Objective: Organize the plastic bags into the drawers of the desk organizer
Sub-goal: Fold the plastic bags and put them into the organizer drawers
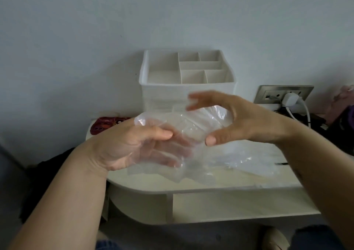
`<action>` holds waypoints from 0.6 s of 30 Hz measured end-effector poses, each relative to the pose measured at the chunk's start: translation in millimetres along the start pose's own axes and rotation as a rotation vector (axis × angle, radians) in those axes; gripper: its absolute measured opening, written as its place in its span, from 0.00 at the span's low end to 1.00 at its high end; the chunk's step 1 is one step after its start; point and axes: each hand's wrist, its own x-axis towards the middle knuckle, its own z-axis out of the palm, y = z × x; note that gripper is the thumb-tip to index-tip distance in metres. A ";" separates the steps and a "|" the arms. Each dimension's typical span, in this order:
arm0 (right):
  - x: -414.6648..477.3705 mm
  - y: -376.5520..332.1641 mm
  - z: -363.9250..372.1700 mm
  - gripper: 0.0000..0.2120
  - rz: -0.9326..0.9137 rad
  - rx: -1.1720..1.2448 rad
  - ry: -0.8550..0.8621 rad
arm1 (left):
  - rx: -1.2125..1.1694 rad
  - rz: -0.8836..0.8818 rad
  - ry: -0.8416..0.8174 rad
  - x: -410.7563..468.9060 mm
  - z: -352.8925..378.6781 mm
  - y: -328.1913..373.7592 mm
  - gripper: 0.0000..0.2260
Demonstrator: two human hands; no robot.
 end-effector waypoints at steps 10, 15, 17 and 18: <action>15.5 6.9 -26.9 0.03 0.235 -0.102 0.004 | 0.103 -0.003 0.633 10.9 -8.4 -9.4 0.08; 36.7 31.8 6.6 0.09 0.378 -0.609 0.188 | 1.069 -0.105 1.013 28.1 -3.0 -27.5 0.12; 36.7 37.9 16.6 0.13 0.416 -0.739 0.265 | 1.252 -0.131 1.062 32.3 0.7 -32.0 0.17; 34.3 40.2 19.3 0.14 0.414 -0.798 0.314 | 1.315 -0.129 1.080 34.4 1.8 -34.1 0.19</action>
